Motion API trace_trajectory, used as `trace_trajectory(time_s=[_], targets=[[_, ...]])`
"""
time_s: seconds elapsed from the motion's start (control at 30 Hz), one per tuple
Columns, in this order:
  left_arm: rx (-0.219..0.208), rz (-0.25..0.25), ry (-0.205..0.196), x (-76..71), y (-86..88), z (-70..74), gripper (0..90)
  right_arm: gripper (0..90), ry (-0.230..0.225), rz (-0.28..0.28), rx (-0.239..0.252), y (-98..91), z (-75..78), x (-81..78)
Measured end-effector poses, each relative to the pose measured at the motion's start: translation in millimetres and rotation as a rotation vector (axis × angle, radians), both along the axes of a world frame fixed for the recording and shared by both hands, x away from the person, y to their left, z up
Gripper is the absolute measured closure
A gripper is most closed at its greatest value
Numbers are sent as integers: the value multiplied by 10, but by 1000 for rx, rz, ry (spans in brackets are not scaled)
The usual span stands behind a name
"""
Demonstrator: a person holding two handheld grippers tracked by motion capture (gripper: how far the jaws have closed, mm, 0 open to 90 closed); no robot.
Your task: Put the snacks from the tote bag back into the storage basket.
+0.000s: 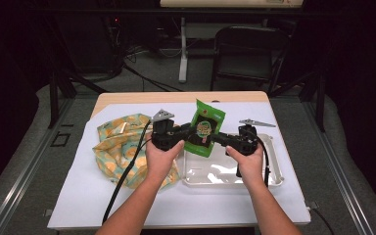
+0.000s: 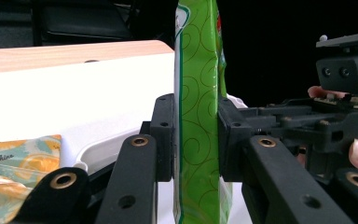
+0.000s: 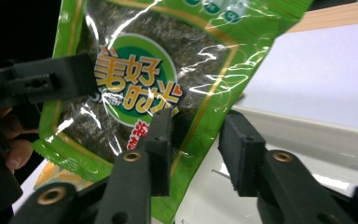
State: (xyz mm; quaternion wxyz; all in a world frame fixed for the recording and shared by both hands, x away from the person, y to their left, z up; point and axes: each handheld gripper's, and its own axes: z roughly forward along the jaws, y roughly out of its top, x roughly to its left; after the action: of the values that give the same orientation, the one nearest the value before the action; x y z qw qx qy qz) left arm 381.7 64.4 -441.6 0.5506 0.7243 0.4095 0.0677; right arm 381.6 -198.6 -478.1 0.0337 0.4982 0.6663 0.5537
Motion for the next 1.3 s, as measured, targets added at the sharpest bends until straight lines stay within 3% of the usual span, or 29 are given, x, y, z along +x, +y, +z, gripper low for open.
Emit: trace_trajectory(time_s=[0.23,0.43,1.3], targets=[[26,-16,11,0,-28,-33,722,808,2,-35,13,-59,3,-5],[34,-23,19,4,-58,-61,719,867,11,-55,43,-110,18,-11],[66,-9,16,51,-154,-148,680,892,-18,-88,-19,-148,90,-34]])
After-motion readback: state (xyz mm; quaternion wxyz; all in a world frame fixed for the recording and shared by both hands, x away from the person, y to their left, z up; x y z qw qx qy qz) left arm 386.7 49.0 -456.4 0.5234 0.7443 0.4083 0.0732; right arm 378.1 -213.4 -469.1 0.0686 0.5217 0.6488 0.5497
